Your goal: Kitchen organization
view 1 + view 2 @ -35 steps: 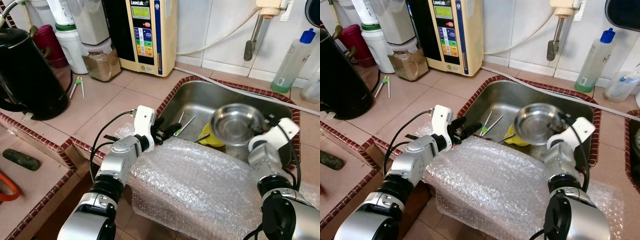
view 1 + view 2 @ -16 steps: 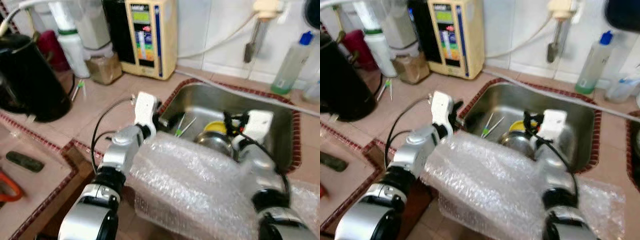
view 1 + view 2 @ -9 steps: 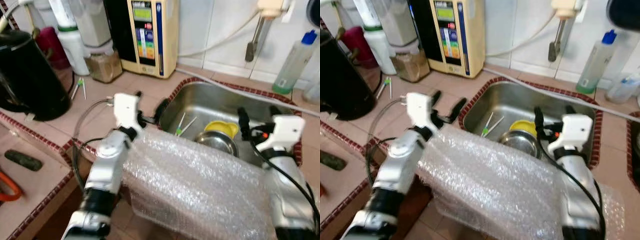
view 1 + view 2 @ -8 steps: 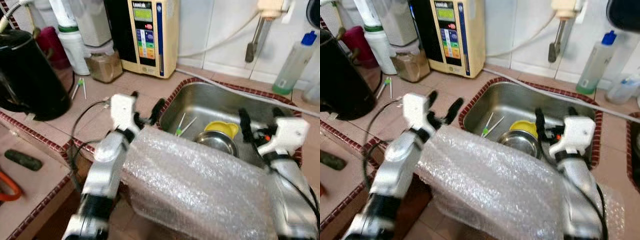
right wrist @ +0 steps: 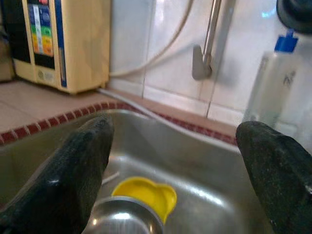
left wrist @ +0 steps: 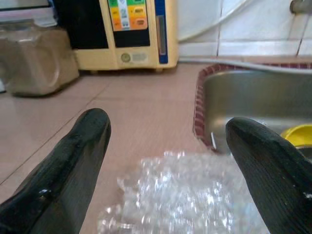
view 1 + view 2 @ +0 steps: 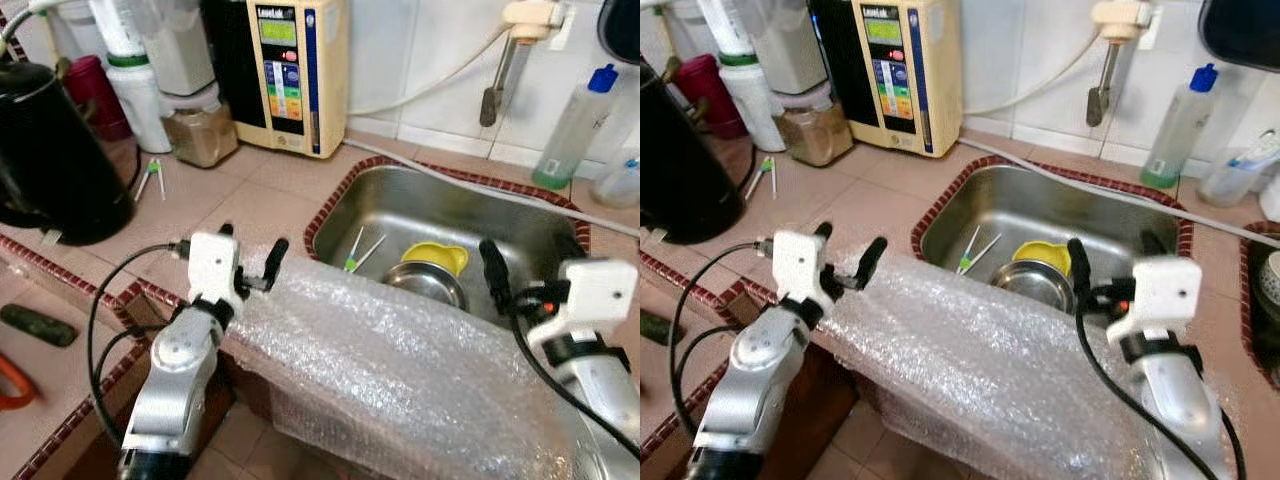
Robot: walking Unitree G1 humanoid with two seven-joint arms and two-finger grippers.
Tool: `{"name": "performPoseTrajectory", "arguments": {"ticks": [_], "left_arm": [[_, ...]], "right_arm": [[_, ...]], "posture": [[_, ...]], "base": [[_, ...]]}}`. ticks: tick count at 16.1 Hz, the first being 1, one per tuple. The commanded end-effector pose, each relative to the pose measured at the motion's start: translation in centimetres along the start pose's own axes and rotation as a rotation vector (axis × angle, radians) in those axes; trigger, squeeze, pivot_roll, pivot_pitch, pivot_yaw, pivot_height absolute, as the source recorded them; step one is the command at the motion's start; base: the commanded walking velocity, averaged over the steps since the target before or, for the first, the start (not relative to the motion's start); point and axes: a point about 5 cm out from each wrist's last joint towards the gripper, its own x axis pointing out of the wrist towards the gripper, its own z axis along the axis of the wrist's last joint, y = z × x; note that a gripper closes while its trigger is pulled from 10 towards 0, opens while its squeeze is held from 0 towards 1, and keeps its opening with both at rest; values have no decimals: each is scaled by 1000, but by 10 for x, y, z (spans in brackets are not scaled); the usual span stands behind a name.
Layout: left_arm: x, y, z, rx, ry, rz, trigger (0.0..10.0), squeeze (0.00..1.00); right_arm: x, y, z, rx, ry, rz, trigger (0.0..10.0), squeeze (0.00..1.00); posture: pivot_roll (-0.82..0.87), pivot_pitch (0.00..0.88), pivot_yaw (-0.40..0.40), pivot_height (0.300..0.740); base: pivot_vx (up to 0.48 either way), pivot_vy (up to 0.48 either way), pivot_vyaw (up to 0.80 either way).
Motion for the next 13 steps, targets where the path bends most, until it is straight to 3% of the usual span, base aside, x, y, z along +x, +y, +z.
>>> {"name": "performPoseTrajectory", "arguments": {"ticks": [1, 2, 3, 6, 8, 10, 13], "left_arm": [[-1, 4, 6, -4, 11, 32, 10000, 1000], [-3, 3, 7, -68, 40, 47, 10000, 0], [-3, 0, 13, -95, 36, 23, 10000, 0], [-4, -5, 14, -145, 51, 2, 10000, 0], [-3, -3, 10, -192, 96, 28, 10000, 0], [-5, -2, 18, -184, 79, 45, 10000, 0], [-8, -3, 18, -171, 90, 52, 10000, 0]], "right_arm": [[-3, 0, 2, 12, 8, -20, 10000, 1000], [-7, 1, 1, 38, 26, -29, 10000, 878], [-10, 6, 2, 42, 35, -9, 10000, 0], [-9, 10, 5, 59, 47, -4, 10000, 0], [2, 6, 10, 92, 24, -50, 10000, 0], [8, 2, 14, 111, 2, -107, 10000, 0], [8, 7, 15, 126, 5, -91, 10000, 0]], "posture": [[-66, 0, 60, 740], [-66, 0, 61, 740], [-69, 0, 62, 740], [-67, 0, 52, 740], [-61, 0, 41, 740], [-54, 0, 34, 740], [-54, 0, 33, 740]], "base": [[0, 0, 0], [0, 0, 0], [0, 0, -475], [0, 0, -800], [0, 0, -663], [0, 0, 0], [0, 0, 0]]}}
